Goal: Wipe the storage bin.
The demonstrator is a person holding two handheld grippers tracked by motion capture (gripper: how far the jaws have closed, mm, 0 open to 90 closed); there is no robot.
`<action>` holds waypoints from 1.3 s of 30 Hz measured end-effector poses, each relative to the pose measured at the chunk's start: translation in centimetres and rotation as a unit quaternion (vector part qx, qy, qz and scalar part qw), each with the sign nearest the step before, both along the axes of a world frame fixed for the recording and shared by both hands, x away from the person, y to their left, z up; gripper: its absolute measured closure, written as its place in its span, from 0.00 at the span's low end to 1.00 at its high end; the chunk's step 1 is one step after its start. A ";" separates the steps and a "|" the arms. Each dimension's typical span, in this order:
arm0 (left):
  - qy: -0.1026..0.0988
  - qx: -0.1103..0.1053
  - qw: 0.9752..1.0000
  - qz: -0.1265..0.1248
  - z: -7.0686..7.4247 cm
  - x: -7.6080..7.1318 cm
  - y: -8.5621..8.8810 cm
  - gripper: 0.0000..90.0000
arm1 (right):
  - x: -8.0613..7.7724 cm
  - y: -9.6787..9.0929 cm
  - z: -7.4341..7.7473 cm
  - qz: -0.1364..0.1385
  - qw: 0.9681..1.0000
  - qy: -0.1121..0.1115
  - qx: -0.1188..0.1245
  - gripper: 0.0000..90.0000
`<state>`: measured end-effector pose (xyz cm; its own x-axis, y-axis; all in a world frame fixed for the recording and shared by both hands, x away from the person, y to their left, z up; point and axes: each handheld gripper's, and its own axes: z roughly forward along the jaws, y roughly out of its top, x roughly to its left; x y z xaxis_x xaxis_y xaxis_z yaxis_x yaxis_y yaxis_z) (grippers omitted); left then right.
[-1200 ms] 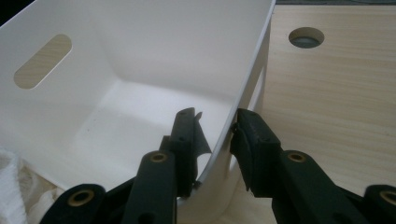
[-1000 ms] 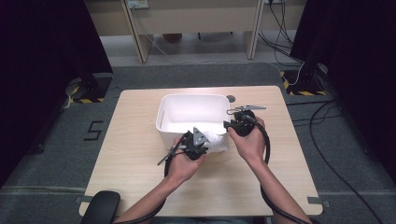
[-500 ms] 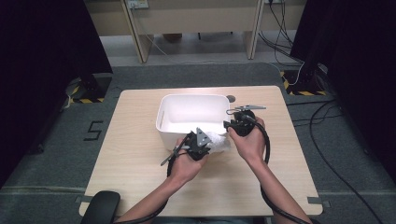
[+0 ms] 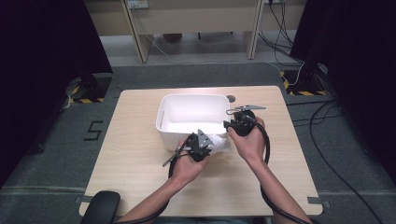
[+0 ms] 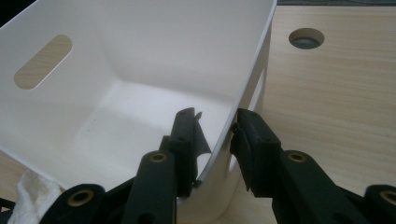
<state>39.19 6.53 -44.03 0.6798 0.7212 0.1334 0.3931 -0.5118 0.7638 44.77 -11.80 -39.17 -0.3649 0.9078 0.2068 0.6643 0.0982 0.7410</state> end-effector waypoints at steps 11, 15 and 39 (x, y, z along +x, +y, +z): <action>0.005 0.007 1.000 0.000 -1.0 0.1 -0.2 0.88 | 0.0 0.0 0.0 0.001 1.000 -0.001 -0.001 0.77; 0.004 0.009 1.000 -0.001 -1.1 0.1 -0.2 0.88 | 0.0 0.0 0.0 0.001 1.000 -0.001 -0.001 0.77; 0.014 0.026 1.000 -0.009 -3.2 0.4 -0.9 0.88 | 0.0 0.0 0.0 0.000 1.000 -0.001 -0.001 0.77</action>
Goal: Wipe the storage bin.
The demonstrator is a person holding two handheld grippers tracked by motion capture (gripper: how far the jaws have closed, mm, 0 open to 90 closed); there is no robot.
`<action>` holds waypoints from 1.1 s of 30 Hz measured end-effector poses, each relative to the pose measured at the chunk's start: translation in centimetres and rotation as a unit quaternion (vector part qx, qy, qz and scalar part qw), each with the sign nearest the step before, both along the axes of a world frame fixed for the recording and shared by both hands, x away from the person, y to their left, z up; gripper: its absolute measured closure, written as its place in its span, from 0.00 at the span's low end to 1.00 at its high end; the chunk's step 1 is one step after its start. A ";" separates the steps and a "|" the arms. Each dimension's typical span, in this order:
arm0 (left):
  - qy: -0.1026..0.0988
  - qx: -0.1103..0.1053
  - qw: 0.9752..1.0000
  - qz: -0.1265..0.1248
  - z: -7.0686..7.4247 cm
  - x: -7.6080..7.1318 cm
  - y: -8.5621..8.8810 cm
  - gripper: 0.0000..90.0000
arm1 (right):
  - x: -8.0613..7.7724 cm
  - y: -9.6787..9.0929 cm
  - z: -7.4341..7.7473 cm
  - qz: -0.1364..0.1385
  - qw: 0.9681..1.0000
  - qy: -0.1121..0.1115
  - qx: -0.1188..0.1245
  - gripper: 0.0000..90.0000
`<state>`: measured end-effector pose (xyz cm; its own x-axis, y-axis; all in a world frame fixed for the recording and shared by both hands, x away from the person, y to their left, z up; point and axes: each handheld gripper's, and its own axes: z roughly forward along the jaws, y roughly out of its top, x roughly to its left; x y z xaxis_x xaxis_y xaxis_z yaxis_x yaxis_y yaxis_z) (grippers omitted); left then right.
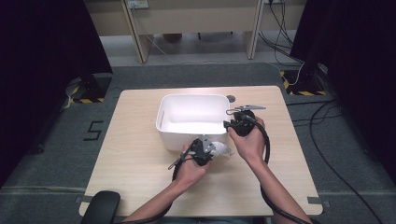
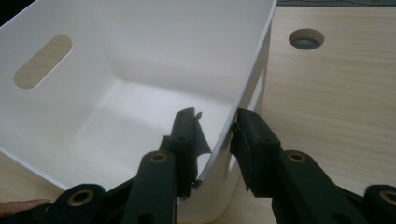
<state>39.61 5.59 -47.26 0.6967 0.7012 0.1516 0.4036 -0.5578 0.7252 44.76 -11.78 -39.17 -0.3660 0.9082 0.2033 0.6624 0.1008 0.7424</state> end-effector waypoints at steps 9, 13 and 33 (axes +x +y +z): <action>0.004 0.004 1.000 0.000 -0.6 0.1 -0.3 0.88 | 0.0 0.0 0.0 0.000 1.000 0.000 -0.001 0.77; 0.005 0.006 1.000 -0.001 -0.9 0.1 -0.5 0.88 | -0.1 0.0 0.0 0.000 1.000 -0.001 -0.002 0.77; 0.003 0.017 1.000 -0.008 -1.1 0.2 -1.9 0.88 | -0.1 0.0 0.0 0.000 1.000 0.000 0.000 0.78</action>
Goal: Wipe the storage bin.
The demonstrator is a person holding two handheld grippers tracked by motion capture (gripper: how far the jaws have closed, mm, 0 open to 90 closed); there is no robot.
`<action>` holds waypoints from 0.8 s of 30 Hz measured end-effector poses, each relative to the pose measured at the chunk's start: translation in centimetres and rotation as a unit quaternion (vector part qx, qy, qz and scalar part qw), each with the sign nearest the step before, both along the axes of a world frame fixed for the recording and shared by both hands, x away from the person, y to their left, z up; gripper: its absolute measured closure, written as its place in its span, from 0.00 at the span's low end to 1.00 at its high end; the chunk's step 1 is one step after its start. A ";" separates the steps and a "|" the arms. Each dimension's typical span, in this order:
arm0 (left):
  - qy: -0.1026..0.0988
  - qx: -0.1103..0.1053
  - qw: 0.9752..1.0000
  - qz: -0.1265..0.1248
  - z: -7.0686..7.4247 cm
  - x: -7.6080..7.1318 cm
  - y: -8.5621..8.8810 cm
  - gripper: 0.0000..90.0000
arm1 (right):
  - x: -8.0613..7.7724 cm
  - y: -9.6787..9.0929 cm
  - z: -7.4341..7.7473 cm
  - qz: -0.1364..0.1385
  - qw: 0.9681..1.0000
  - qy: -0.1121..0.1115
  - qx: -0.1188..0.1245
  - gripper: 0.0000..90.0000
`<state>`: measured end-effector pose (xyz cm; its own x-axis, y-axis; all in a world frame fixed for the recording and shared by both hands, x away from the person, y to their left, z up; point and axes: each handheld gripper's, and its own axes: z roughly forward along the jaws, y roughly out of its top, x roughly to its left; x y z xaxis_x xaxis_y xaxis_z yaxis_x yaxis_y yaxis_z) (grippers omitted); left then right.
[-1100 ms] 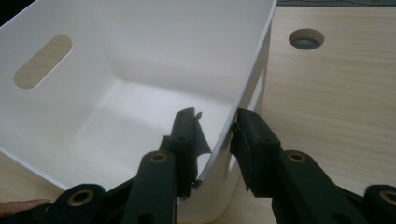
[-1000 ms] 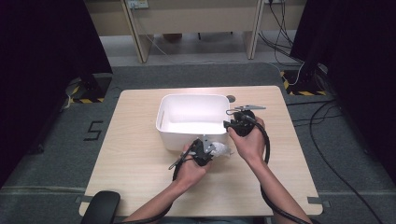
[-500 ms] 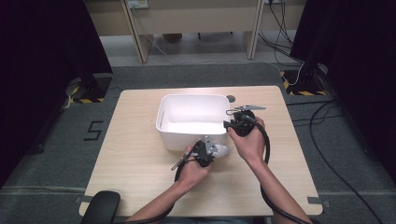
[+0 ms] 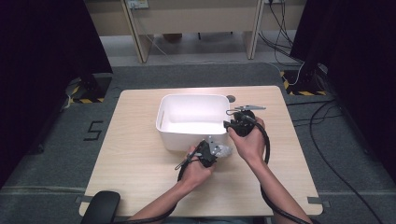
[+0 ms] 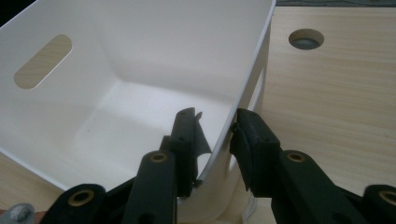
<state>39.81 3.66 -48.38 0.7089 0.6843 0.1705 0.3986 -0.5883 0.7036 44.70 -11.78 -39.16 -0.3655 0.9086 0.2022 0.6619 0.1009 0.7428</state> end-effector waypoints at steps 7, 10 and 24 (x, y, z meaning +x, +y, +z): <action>0.000 0.000 1.000 -0.002 0.0 0.0 -0.4 0.88 | 0.0 0.0 0.0 0.000 1.000 0.002 0.002 0.78; -0.001 -0.001 1.000 -0.002 0.0 0.0 -0.4 0.88 | 0.0 0.0 0.0 -0.001 1.000 0.002 0.002 0.78; 0.000 -0.004 1.000 -0.002 0.2 0.1 -0.5 0.88 | 0.1 0.0 0.0 0.001 1.000 -0.001 0.001 0.78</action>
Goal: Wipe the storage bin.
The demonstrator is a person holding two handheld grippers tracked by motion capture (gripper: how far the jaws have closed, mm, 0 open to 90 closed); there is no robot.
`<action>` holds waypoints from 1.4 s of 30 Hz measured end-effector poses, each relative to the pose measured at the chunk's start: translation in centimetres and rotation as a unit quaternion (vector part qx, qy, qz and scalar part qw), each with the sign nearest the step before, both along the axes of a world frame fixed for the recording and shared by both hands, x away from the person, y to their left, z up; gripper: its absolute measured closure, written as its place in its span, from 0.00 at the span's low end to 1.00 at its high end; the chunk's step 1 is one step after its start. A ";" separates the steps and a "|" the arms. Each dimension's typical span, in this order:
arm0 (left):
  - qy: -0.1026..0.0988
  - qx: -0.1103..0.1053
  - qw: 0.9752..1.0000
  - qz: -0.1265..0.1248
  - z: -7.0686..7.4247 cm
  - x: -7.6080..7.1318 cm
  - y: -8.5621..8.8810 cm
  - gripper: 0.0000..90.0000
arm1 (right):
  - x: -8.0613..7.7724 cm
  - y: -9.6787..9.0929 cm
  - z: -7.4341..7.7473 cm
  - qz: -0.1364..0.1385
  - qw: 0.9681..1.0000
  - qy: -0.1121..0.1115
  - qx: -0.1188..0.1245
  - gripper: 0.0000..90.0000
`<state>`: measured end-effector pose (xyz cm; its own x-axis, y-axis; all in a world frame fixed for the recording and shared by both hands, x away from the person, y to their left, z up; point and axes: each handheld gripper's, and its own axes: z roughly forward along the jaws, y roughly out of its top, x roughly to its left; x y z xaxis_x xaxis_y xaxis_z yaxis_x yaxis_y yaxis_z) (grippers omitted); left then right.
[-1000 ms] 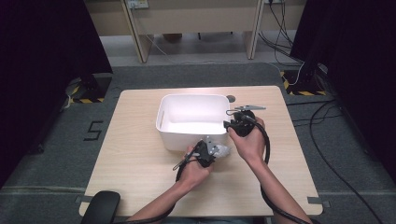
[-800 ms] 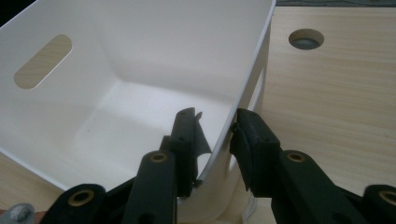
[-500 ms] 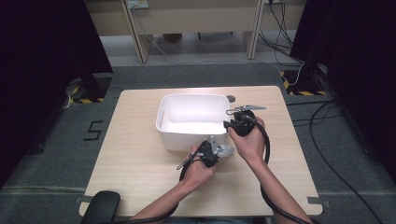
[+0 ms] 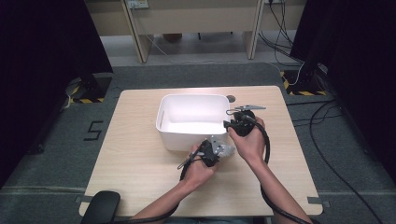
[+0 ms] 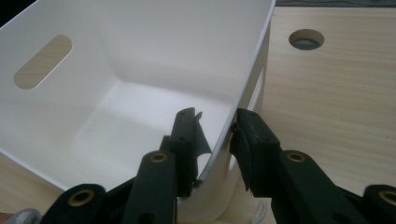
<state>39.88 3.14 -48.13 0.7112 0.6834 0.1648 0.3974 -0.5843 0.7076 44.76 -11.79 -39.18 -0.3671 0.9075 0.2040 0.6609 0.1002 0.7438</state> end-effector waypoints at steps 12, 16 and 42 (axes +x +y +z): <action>-0.009 -0.009 1.000 -0.001 1.2 -0.2 -0.2 0.88 | 0.0 0.0 0.0 0.000 1.000 0.000 0.000 0.78; -0.011 -0.011 1.000 -0.001 1.7 -0.2 -0.3 0.88 | 0.0 0.0 0.0 0.000 1.000 0.000 -0.001 0.78; -0.032 0.000 0.999 -0.010 5.1 -0.7 0.6 0.88 | 0.3 0.0 0.1 0.001 1.000 0.006 0.002 0.77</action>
<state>39.22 3.76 -42.99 0.7121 0.6697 0.2105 0.3394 -0.5908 0.7320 45.03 -11.84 -39.09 -0.3660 0.9063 0.2116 0.6703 0.0989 0.7355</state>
